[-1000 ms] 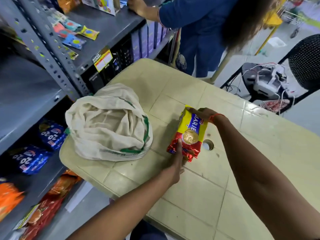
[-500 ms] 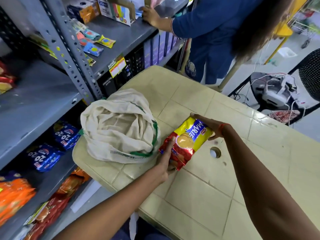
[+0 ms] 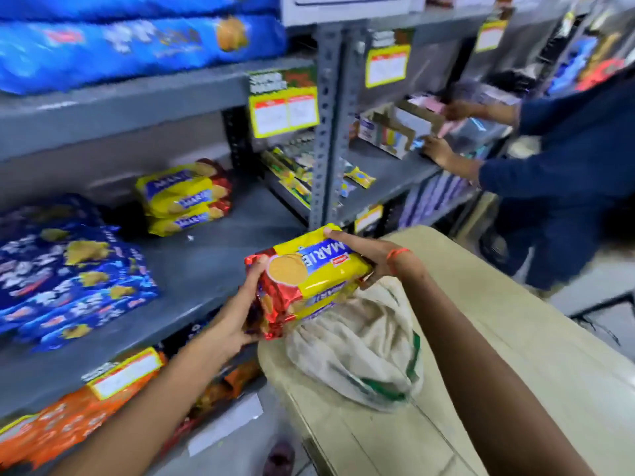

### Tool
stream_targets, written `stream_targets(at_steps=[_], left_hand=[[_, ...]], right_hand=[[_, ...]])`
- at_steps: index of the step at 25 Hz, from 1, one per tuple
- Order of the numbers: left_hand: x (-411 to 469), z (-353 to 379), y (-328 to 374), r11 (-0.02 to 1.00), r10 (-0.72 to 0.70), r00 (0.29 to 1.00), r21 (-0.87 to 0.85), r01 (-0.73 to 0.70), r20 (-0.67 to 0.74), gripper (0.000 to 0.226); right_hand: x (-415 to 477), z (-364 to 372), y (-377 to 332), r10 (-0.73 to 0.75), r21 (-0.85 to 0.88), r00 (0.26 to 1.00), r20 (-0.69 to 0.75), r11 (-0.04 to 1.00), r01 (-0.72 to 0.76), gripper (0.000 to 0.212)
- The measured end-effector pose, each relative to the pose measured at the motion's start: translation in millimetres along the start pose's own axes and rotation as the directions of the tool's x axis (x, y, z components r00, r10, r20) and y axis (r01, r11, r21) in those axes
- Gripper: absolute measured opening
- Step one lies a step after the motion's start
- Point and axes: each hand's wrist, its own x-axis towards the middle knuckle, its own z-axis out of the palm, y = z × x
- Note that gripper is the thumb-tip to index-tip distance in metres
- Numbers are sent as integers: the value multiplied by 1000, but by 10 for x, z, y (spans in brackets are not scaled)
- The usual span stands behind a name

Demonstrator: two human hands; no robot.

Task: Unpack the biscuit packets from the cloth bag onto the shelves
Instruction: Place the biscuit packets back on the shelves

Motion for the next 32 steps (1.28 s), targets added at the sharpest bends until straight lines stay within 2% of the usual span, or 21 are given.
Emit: stream_targets(at_steps=[2,5,8,13,16,19,23,25,28,30,32], left_hand=[[75,-434,199,997,15,995,-76,-22,-97,78],[203,-902,497,979,11,994,-203,-32,-107,67],[448,-1149,728,976,18,994,-215,-41,-106,65],[840,-1281,830,987,25,991,-157,-45,-128,50],[941,-1299,820,986,35,990,-159,-57,-138,51],[918,-1238,712,969,27,980,-235,-74,-197,47],[758,-949,311,918,-40,943,-384,-96,-332,54],[692,-696,125,925,-73,956,-377,-42,-285,55],[711,-237,-49,943,-147,984,-314,108,-105,49],[740,83,-114,940,-225,974,-255,225,29,34],[809,372,-206,939,-290,949,-153,307,120,35]], right_hand=[[105,541,-457,-25,-117,998,66,993,33,98],[331,1138,-879,-174,-277,984,-34,948,158,102],[557,1476,-1045,-261,-369,956,-135,909,196,95],[869,1714,-1168,-268,-357,947,-175,914,193,66],[960,1747,-1070,-205,-346,968,-143,927,145,70],[976,1676,-928,-215,-217,963,-160,960,179,85],[876,1513,-548,-174,1,972,-155,984,176,78],[803,1363,-311,-130,46,976,-172,989,140,67],[654,1065,55,-65,106,979,-194,991,87,41],[555,859,306,-26,130,975,-222,990,56,33],[467,670,560,-5,120,968,-250,992,36,32]])
